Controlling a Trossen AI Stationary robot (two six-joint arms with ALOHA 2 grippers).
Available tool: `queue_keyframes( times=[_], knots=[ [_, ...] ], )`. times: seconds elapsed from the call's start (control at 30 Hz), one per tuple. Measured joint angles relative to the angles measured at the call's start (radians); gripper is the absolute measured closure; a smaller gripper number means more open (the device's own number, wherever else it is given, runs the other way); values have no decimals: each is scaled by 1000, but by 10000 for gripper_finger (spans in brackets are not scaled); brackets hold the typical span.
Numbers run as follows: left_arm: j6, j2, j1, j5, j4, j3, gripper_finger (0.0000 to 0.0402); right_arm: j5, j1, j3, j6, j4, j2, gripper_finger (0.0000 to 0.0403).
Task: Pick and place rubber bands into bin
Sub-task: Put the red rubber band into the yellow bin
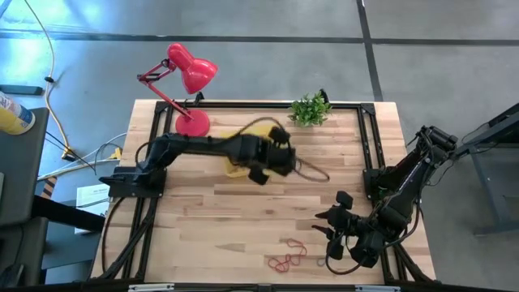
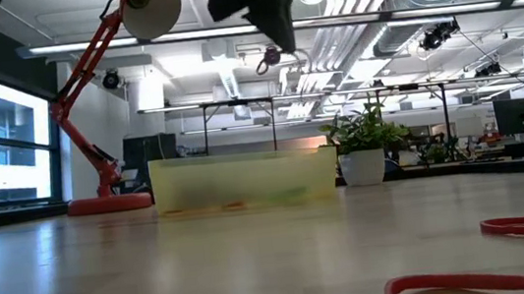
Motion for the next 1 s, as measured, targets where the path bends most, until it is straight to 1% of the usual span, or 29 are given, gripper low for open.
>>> queue_keyframes(
  times=[0.13,0.27,0.4,0.5,0.63,0.73,1.0],
  knots=[
    [7,0,81,38,-52,0,401,12,0,0,0,0,0,263],
    [7,0,138,64,-96,-9,402,16,0,0,3,0,0,263],
    [5,0,173,135,-132,-34,402,19,-1,0,3,0,0,263],
    [2,-1,184,177,-152,-63,401,28,-2,0,0,0,0,263],
    [-2,0,183,184,-151,-130,401,58,-2,0,0,0,0,263],
    [-5,0,182,190,-162,-185,401,59,-3,0,0,0,0,263],
    [-27,0,179,266,-120,-336,401,59,-4,0,7,5,0,263]
  ],
)
